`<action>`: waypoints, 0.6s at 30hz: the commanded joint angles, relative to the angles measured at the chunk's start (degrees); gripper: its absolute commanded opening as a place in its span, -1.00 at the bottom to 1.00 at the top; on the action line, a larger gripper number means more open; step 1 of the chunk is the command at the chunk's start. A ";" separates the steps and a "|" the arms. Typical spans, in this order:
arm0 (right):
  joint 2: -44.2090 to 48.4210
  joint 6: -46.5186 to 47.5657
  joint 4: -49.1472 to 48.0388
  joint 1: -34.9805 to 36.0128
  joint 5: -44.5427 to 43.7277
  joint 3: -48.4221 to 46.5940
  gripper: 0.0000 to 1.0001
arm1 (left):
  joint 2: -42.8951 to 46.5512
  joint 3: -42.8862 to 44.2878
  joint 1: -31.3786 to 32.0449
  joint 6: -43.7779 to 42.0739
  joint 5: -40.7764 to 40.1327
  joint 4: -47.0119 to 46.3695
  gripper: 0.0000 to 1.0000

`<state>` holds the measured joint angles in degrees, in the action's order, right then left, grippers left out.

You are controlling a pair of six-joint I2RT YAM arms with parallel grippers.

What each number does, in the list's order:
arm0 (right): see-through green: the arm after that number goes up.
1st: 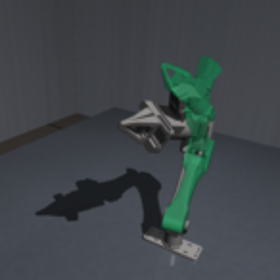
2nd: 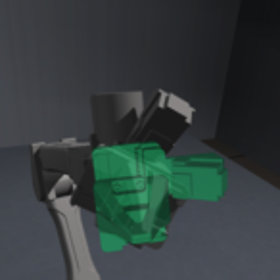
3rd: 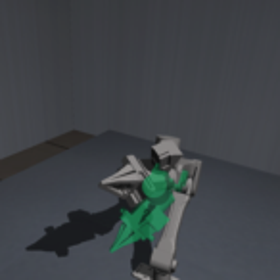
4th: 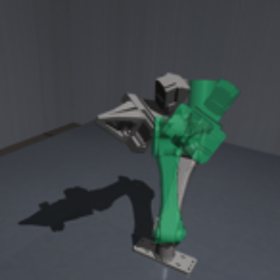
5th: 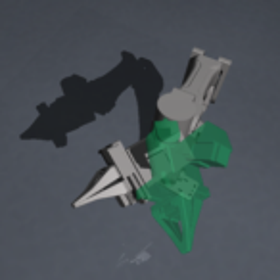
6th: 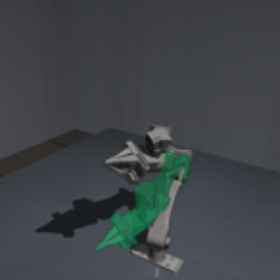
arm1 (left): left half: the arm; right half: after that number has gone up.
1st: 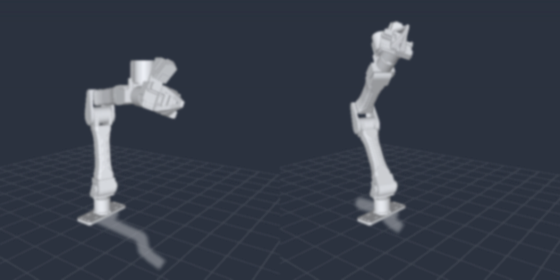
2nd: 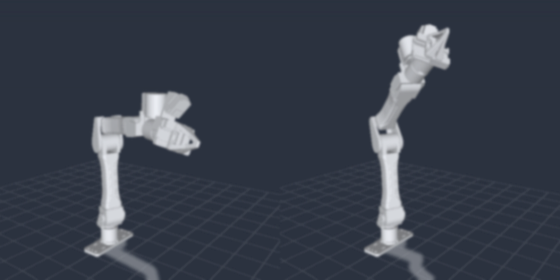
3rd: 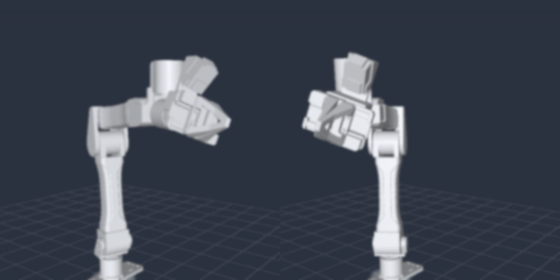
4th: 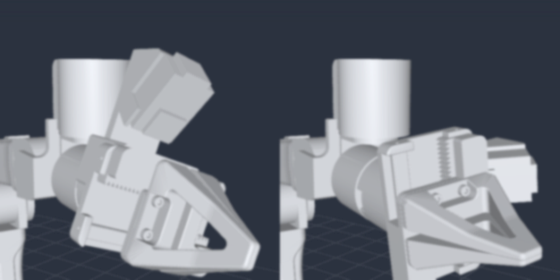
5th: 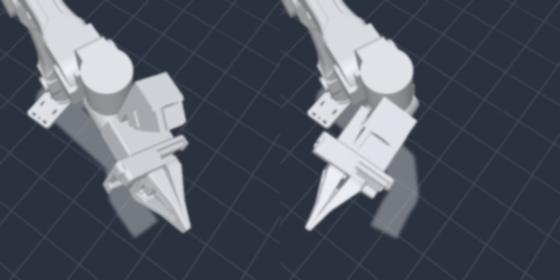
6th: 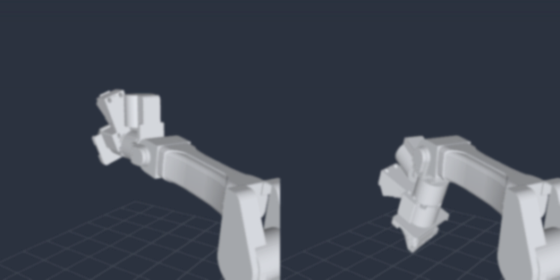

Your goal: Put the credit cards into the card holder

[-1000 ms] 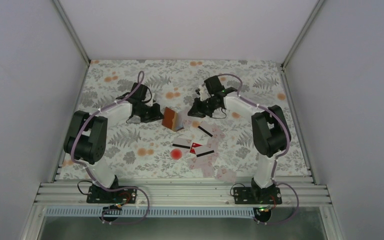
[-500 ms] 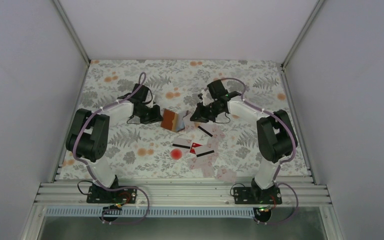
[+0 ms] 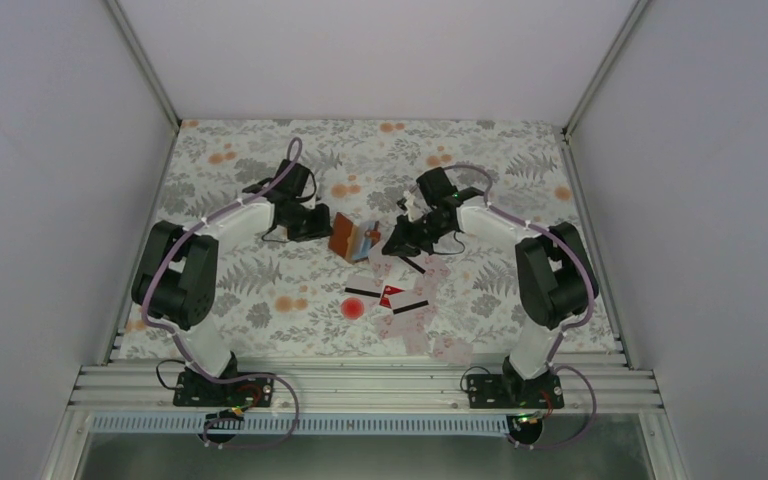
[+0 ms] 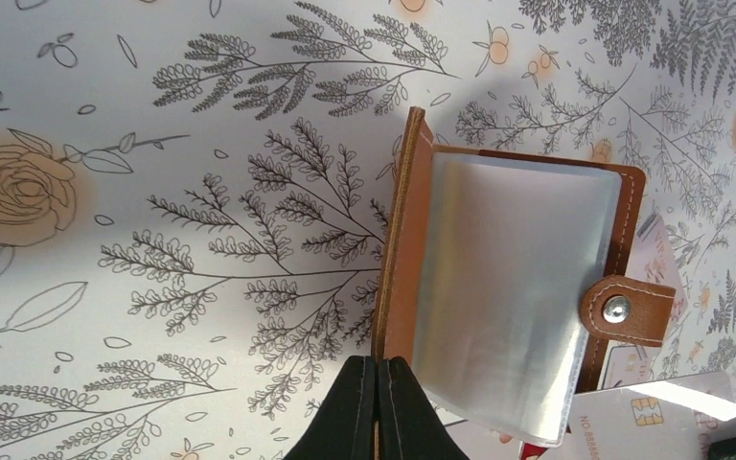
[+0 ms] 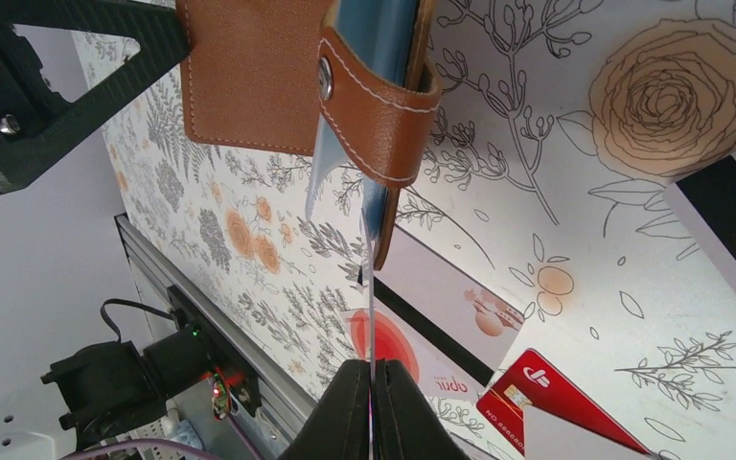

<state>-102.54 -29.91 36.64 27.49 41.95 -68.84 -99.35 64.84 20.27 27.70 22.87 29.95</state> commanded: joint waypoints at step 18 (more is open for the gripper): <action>-12.88 1.66 -2.92 0.37 -3.72 -14.04 -0.93 | 0.83 -5.66 2.97 -1.91 2.04 -1.67 -0.95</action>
<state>-112.09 -29.21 36.25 27.44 40.07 -78.46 -99.24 60.55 22.20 27.73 22.65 27.99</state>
